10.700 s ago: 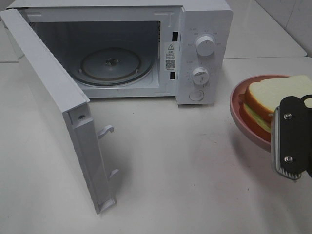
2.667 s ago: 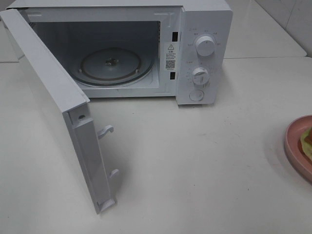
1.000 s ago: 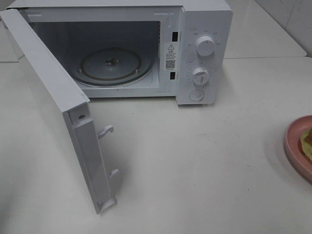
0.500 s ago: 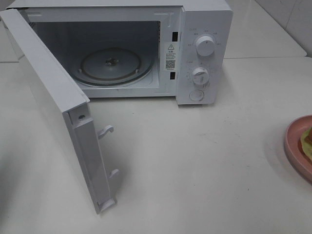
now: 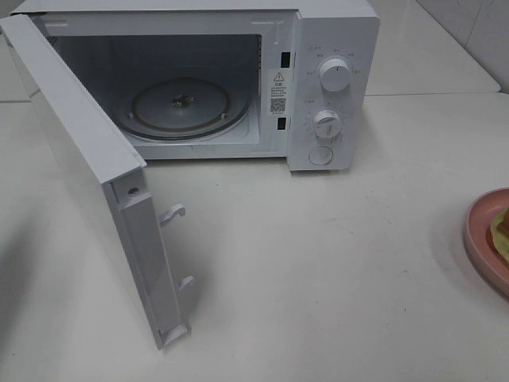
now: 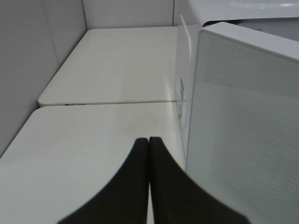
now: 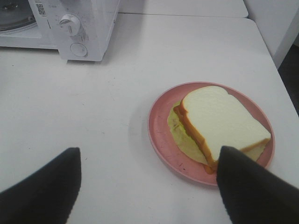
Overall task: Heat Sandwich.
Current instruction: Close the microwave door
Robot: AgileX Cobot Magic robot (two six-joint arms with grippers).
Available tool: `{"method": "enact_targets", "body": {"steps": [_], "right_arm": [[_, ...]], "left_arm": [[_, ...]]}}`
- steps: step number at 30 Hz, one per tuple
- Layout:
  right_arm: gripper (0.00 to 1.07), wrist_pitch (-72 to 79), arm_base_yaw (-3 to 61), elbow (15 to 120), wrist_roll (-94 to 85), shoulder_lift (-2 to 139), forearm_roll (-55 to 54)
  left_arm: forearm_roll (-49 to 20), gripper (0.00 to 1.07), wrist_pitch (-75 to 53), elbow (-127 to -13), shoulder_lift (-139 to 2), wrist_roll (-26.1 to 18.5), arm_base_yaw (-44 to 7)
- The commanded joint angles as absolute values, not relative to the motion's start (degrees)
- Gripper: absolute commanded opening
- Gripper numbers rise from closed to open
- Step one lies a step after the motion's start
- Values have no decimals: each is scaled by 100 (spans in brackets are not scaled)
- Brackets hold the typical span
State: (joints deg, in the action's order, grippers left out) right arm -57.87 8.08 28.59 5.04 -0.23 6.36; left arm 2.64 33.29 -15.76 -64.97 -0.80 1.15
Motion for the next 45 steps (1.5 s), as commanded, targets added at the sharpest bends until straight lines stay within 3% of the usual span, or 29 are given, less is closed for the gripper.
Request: {"method": "enact_targets", "body": {"steps": [1,8,12,19,25,45], "right_arm": [[75,-5707,756,2859,447,-183,647],[75,-5707,756,2859,447,-183,647],[75,-5707,756,2859,447,-183,647],[75,-5707,756,2859,447,-183,647],[75,-5707,756,2859,447,-183,647],[75,-5707,756,2859,453,-183,647]], "left_arm": [[1008,0,3936,-1570,-6973,195,103],[1702,0,4710,-1650,-7689,762,103],[2492,0,5283,-1816,-8182,1031,103],[2681,0,5672,-1833,-8531,1192,80],[2601,0,5649,-1965,-8675,1152,-384],[1043,0,5592,-2653,-9488,670,-2000]]}}
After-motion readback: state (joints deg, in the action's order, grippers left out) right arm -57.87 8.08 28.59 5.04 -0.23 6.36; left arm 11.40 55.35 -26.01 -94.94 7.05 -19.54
